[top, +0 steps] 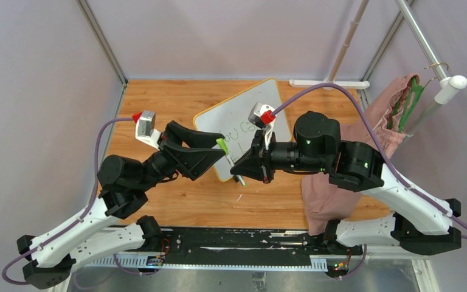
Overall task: Write a sentence on the whiteboard
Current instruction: Close the whiteboard marker at the center of the board.
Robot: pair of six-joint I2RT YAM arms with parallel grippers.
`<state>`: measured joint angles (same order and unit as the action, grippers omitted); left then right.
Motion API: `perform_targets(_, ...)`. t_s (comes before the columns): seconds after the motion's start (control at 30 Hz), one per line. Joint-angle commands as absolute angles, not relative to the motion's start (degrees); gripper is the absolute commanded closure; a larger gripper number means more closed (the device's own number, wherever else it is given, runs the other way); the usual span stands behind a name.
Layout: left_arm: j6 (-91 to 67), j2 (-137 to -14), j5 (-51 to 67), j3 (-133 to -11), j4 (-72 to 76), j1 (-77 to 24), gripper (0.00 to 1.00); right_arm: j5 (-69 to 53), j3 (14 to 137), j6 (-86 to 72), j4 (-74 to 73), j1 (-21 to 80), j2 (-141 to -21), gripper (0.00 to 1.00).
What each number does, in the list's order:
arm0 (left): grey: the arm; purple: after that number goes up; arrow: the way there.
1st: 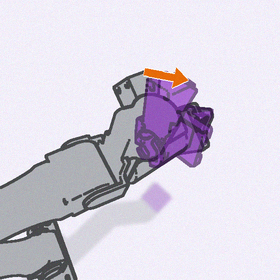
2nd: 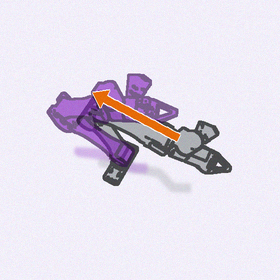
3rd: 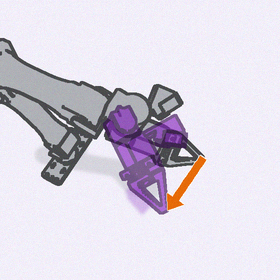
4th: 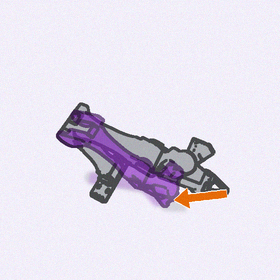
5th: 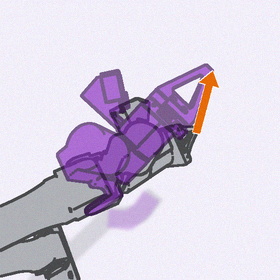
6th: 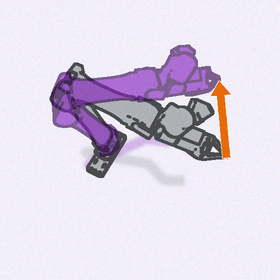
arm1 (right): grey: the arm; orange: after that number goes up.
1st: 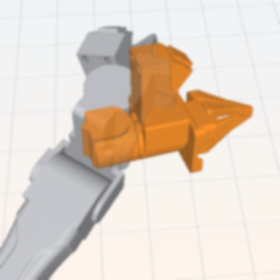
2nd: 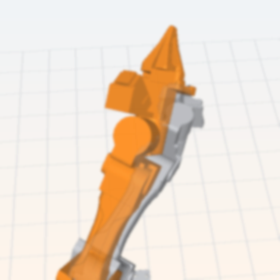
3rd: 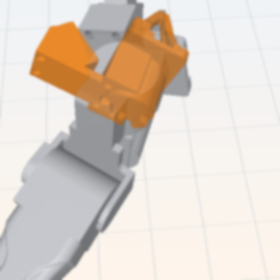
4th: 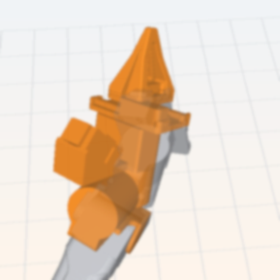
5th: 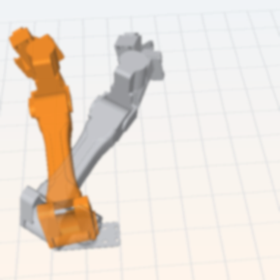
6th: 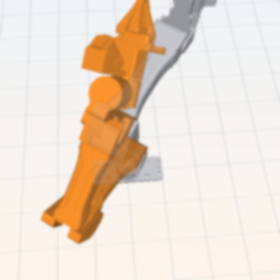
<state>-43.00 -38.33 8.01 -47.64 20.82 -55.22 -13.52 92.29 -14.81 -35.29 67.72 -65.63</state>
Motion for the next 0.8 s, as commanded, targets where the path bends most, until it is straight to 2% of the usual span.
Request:
perform_targets(0.0,-40.6,-41.7,14.6,-52.0,16.1,-55.5,0.33,-12.9,91.3,-11.0,-37.5,67.2,-64.0,1.00)
perform_targets(0.13,-41.3,-44.1,16.4,-52.5,15.9,-55.5,0.41,-11.1,90.4,-10.5,-37.7,67.2,-63.2,1.00)
perform_targets(0.5,-43.2,-43.3,15.1,-48.5,15.9,-55.4,0.44,-5.5,84.1,-11.9,-32.4,67.2,-59.0,1.00)
perform_targets(0.67,-43.5,-42.7,14.5,-47.5,15.9,-55.5,0.61,-4.9,82.8,-12.5,-30.9,67.2,-58.0,1.00)
perform_targets(0.77,-44.1,-43.3,14.9,-47.5,15.9,-55.4,0.62,-4.8,82.1,-12.9,-30.2,67.2,-57.8,1.00)
